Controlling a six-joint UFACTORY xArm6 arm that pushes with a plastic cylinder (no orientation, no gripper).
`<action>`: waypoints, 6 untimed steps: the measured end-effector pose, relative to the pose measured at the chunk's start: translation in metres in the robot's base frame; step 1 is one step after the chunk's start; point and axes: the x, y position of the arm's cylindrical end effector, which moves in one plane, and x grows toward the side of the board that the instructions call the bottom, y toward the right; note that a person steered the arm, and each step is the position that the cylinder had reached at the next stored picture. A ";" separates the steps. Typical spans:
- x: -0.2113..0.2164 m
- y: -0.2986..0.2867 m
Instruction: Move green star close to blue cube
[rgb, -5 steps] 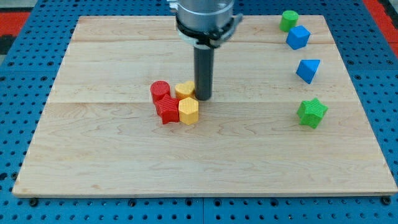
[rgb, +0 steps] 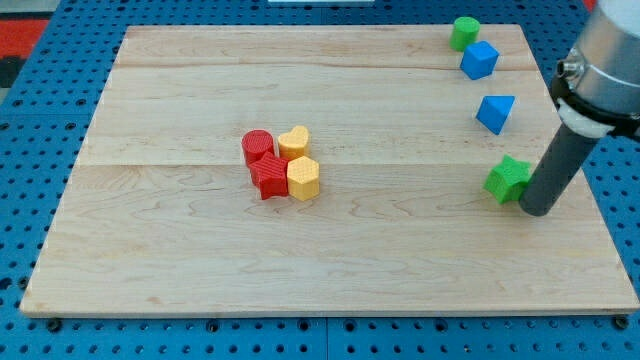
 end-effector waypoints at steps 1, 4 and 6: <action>-0.047 -0.005; -0.052 -0.060; -0.133 -0.063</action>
